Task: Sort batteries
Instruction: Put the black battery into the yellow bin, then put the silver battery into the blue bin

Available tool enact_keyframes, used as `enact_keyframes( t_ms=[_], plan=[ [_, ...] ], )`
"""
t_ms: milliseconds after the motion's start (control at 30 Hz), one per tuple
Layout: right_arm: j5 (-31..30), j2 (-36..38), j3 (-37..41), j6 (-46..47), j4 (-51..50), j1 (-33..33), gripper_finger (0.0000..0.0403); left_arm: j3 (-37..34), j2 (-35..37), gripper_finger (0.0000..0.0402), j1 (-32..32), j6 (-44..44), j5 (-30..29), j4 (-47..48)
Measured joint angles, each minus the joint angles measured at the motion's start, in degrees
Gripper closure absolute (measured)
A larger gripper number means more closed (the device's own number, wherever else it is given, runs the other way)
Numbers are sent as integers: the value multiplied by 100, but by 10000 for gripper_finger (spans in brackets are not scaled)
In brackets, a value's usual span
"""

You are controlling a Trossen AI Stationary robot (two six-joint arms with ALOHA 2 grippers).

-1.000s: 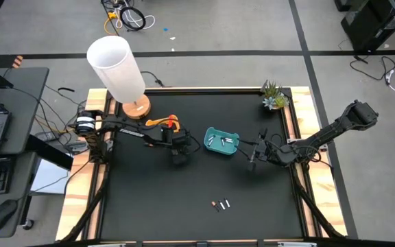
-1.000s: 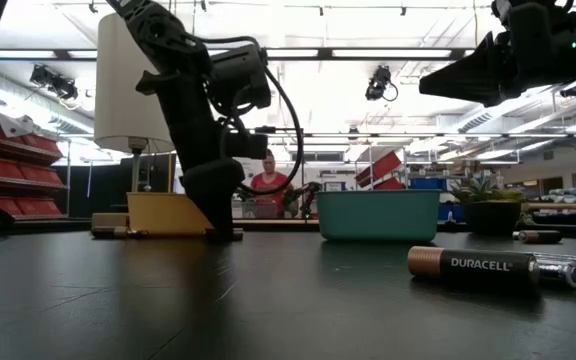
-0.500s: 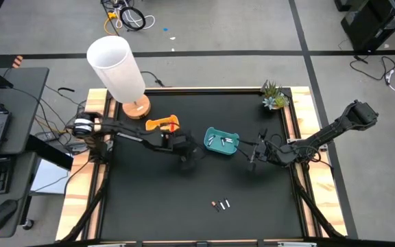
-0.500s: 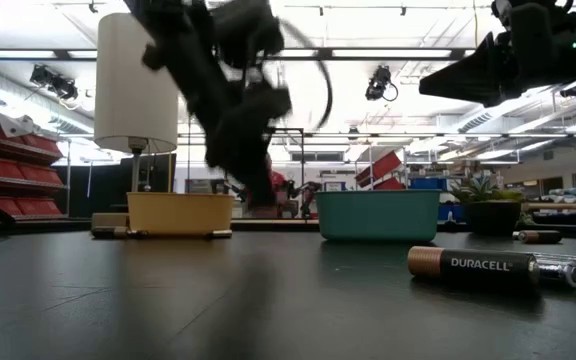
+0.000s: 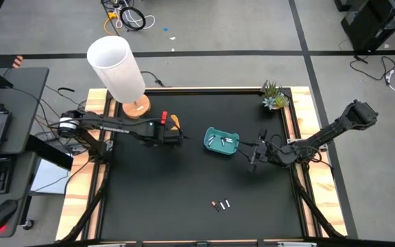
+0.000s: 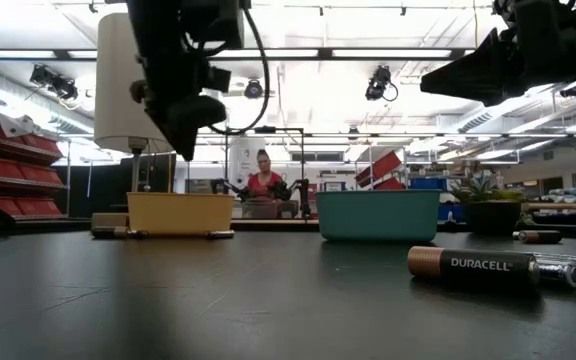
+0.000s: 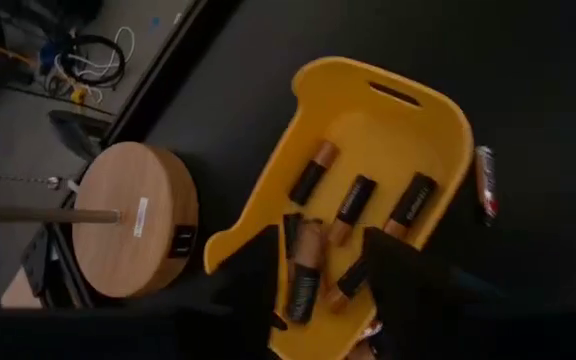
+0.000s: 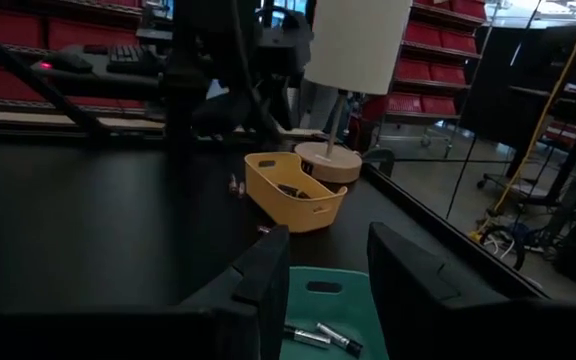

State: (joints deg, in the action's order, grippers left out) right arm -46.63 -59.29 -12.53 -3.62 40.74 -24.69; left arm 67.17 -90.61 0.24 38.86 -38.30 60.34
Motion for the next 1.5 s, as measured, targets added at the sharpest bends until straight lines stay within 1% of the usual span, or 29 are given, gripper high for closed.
enact_keyframes(
  t_ms=[67, 133, 200, 267, 333, 467, 500, 600, 733, 867, 1033, 1167, 1333, 1433, 1500],
  plan=[
    [2, 0, -1, 17, 44, 0, 280, -1, -10, 207, -9, -134, 3, -129],
    [12, 0, -2, 39, 44, 0, 280, 1, 11, 185, -3, -296, -5, -326],
    [26, 0, -2, 42, 61, 0, 280, 1, 25, 177, 1, -493, 19, -567],
    [26, 0, -2, 42, 78, 0, 280, 1, 30, 178, -1, -821, 212, -952],
    [26, 0, -2, 44, 80, 0, 280, 1, -43, 186, -1, -1094, 598, -1402],
    [28, 0, -2, 44, 80, 0, 280, 1, -308, 212, -26, -1747, 1853, -2100],
    [28, 0, -2, 44, 76, -5, 280, 2, -424, 218, -44, -1841, 1983, -2217],
    [32, 0, -1, 44, 51, -7, 280, 3, -768, 231, -76, -1974, 1922, -2339],
    [37, 0, 0, 44, 39, -9, 280, 3, -1197, 236, -58, -2343, 1483, -2357],
    [37, 0, 0, 44, 37, -11, 280, 3, -1533, 236, -45, -2726, 1508, -2310],
    [39, 0, 0, 44, 34, -11, 280, 3, -1687, 236, -9, -3128, 1494, -2262],
    [39, 0, 0, 39, 32, -11, 280, 5, -1692, 236, -25, -3496, 1331, -2152],
    [66, 0, 0, 37, 29, -11, 280, 5, -1690, 236, -63, -4543, 1257, -1694],
    [70, 0, 0, 35, 32, -11, 280, 5, -1690, 236, -103, -5189, 1269, -1684],
    [70, 0, 0, 37, 30, -11, 280, 5, -1690, 236, -150, -5766, 1249, -1681]
  ],
)
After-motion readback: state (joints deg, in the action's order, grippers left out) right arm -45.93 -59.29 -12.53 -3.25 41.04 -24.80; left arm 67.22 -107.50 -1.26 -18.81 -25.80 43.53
